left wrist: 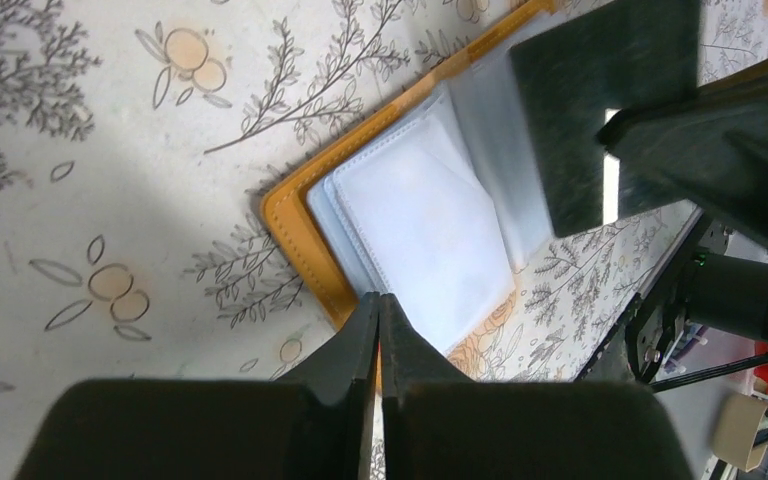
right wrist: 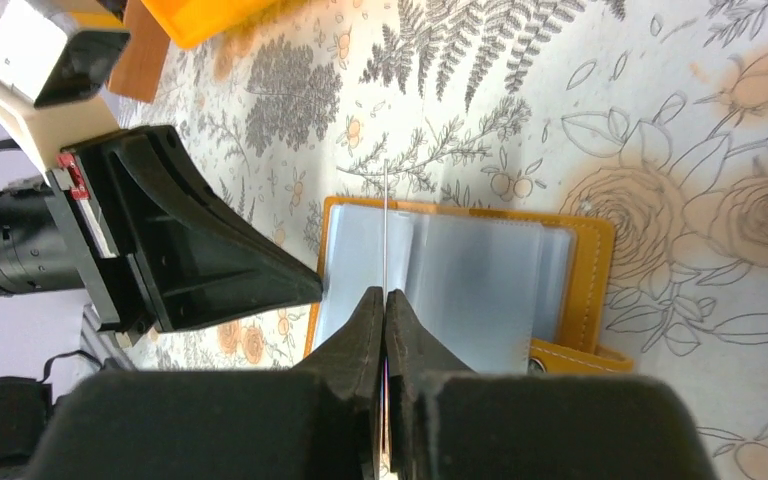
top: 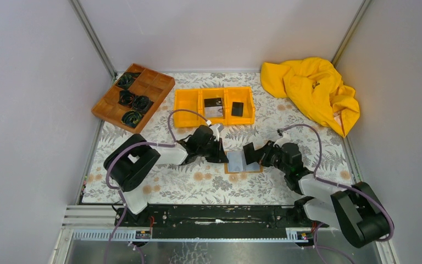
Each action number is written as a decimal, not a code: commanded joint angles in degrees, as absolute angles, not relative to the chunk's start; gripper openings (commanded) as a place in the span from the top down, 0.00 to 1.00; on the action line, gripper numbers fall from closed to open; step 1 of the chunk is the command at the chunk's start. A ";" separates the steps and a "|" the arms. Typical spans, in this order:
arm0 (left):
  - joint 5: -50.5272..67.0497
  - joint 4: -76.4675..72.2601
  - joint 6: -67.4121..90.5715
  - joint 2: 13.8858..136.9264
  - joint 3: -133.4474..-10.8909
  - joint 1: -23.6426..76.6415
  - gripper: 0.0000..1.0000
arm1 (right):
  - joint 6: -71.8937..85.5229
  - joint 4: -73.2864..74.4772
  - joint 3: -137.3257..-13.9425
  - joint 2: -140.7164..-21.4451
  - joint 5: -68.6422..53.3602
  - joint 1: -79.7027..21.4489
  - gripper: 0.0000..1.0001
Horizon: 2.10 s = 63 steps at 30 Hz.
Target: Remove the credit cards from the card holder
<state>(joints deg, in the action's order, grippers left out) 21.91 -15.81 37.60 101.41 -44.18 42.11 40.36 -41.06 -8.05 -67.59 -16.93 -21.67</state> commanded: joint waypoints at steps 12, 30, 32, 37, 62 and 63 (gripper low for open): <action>20.50 -33.74 35.91 84.94 -31.95 42.33 0.46 | 37.66 -44.15 -8.02 -59.94 -23.76 -21.42 1.00; 17.54 -35.79 35.19 80.53 -28.85 42.01 0.48 | 25.45 -29.74 -52.11 -88.27 -6.54 -21.39 1.00; 16.47 -35.31 34.67 79.68 -28.63 42.01 0.48 | 24.49 -29.06 -57.48 -93.15 -5.31 -21.36 1.00; 15.56 -33.92 33.75 79.58 -29.08 42.01 0.48 | 22.81 -27.23 -67.67 -104.10 -3.44 -21.17 1.00; 18.78 -35.73 35.51 82.76 -29.79 41.97 0.48 | 24.29 -30.66 -70.63 -116.69 -7.18 -17.65 1.00; 18.94 -35.71 35.51 82.81 -29.89 41.93 0.48 | 24.38 -30.82 -70.44 -116.81 -7.35 -17.68 1.00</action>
<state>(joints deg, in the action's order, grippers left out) 17.93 -32.60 35.33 82.02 -29.30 42.02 24.27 -26.57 -71.18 -117.30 -5.69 -17.61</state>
